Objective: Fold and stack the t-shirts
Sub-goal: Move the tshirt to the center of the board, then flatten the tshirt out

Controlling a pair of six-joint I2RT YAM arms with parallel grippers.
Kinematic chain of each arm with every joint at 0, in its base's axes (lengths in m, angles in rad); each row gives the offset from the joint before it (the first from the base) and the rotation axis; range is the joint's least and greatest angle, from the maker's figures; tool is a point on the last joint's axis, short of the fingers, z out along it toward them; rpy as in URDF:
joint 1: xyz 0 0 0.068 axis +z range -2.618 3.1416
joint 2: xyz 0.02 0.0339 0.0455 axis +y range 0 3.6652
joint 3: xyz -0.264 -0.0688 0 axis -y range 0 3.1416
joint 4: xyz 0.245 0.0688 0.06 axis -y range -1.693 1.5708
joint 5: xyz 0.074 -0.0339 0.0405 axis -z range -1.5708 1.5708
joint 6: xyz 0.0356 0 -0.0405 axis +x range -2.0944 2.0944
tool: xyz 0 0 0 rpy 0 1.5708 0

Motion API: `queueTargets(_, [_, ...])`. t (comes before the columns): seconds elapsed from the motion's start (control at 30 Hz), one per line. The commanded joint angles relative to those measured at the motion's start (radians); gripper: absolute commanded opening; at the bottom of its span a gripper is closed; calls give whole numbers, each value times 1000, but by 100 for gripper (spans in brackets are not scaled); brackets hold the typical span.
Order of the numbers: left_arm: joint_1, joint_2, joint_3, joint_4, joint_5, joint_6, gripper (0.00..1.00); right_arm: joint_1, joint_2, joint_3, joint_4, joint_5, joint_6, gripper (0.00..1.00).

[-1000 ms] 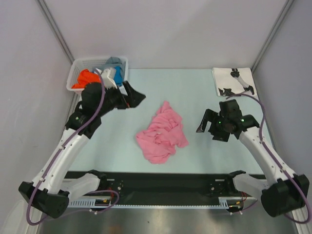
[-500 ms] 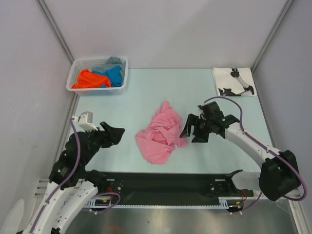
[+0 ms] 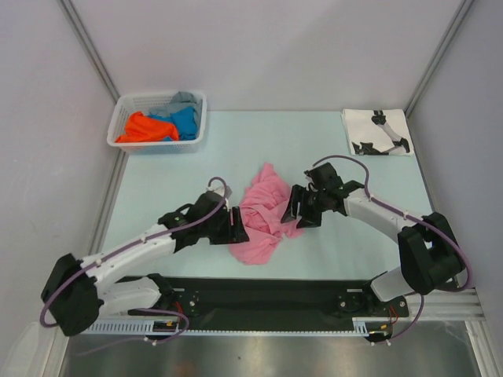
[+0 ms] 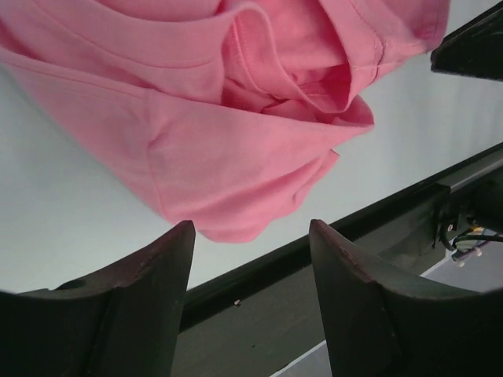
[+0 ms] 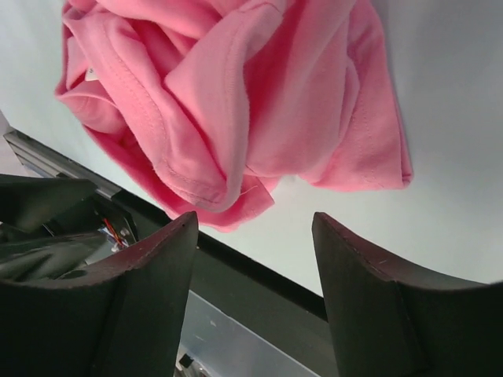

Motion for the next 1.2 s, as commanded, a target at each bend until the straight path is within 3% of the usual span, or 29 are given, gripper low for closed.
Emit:
queueTargets(0.0, [-52,100,85,83,-21,-30,64,2,-10,28,45,-29,6,65])
queueTargets(0.03, [-62,120,116,78,-41,-25,63,4,-10,27,51,-39,10,59])
queueTargets(0.13, [-62,196,169,29,-77,5,57,7,3,31,64,-60,15,53])
queueTargets(0.37, [-60,284,230,-47,-94,36,76,16,62,59,65,-71,9,63])
queueTargets(0.77, [-33,373,297,-91,-138,68,77,18,162,131,59,-62,3,61])
queueTargets(1.17, [-23,433,311,-86,-132,84,52,18,133,105,68,-69,14,44])
